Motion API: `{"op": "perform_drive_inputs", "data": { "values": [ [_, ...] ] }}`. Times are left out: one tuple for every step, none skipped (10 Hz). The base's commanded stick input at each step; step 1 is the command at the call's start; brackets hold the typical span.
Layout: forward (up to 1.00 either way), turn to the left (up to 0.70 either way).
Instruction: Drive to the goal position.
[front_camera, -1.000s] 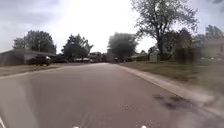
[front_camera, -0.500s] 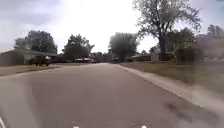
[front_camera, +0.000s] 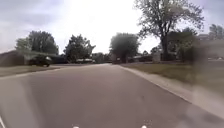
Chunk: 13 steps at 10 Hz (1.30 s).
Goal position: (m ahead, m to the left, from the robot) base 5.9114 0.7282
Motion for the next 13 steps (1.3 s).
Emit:
{"op": "perform_drive_inputs", "data": {
  "values": [
    [0.69, 0.03],
    [0.69, 0.03],
    [0.69, 0.03],
    [0.69, 0.03],
    [0.69, 0.03],
    [0.69, 0.03],
    [0.69, 0.03],
    [0.69, 0.03],
    [0.69, 0.03],
    [0.69, 0.03],
    [0.69, 0.03],
    [0.69, 0.03],
    [0.69, 0.03]
  ]
}}
